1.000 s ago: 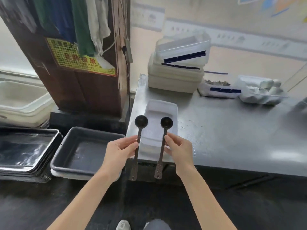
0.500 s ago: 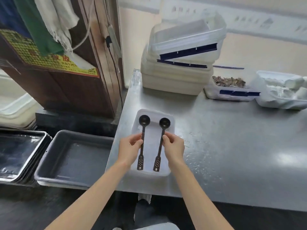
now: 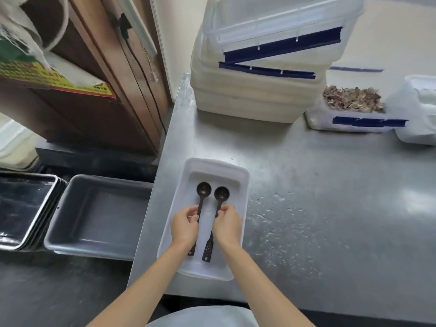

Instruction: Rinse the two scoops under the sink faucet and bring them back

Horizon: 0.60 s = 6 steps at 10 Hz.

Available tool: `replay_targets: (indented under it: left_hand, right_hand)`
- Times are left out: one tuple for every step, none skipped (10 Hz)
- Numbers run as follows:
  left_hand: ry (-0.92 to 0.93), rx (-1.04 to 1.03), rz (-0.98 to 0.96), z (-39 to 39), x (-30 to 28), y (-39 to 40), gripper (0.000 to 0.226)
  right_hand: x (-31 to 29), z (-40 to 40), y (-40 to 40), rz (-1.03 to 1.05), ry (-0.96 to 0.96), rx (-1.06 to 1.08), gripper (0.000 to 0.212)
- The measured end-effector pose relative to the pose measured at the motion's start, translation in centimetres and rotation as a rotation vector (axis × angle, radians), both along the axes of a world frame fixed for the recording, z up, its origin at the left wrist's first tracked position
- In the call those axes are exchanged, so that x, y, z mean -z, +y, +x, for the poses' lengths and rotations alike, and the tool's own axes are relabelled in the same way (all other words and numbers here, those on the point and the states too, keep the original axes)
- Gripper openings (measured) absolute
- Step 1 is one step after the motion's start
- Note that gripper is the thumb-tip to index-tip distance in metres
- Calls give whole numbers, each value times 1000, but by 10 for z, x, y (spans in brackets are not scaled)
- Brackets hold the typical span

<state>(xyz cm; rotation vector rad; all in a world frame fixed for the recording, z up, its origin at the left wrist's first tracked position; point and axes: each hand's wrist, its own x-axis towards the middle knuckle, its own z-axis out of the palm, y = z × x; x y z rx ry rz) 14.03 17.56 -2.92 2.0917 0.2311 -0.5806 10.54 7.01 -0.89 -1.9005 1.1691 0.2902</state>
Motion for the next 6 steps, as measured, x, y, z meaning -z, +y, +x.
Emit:
replay_targets:
  left_hand:
    - [10, -3, 15, 2, 6, -1, 29]
    - [57, -14, 9, 1, 9, -3, 29]
    - [71, -33, 11, 0, 14, -4, 29]
    - [77, -31, 18, 2, 13, -5, 30]
    - [49, -3, 25, 2, 11, -4, 30]
    - [31, 25, 96, 4, 3, -3, 33]
  right_hand:
    - [7, 1, 2, -5, 33, -11, 21]
    - [15, 2, 3, 4, 51, 3, 20]
    - [21, 2, 5, 0, 53, 28, 20]
    - [21, 3, 6, 5, 52, 47, 21]
    - [20, 4, 7, 4, 32, 47, 24]
    - [10, 4, 11, -6, -11, 34, 30]
